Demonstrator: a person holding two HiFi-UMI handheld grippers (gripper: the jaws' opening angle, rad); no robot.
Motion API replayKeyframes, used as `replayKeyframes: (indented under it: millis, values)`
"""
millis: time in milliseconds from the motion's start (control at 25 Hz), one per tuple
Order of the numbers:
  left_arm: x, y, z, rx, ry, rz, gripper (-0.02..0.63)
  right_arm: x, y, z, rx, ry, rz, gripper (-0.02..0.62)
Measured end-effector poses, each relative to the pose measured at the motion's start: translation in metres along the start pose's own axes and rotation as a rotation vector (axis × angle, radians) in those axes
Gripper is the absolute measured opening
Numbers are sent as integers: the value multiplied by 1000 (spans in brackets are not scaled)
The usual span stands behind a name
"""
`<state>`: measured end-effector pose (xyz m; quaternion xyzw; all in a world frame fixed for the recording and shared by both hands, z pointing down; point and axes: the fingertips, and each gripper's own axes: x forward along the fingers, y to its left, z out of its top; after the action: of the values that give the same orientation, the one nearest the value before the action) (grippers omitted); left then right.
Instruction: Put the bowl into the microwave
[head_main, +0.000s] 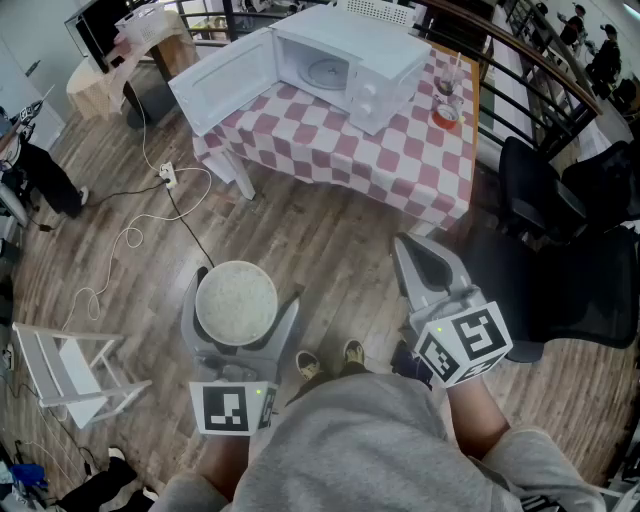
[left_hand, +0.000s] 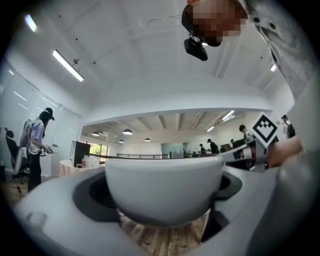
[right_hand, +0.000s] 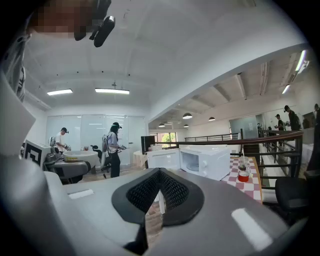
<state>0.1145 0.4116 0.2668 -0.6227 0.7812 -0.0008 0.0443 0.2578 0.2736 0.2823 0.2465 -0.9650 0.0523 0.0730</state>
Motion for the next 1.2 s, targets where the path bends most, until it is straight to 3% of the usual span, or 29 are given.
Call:
replayKeyframes:
  millis: [360, 720, 1200]
  values:
    - [-13, 11, 1, -16, -7, -17, 523, -3, 14, -1, 67, -30, -14, -3]
    - [-15, 22, -7, -29, -5, -35, 523, 4, 30, -4, 45, -27, -35, -3]
    - [42, 43, -15, -9, -3, -37, 523, 66, 5, -3, 69, -36, -6, -3]
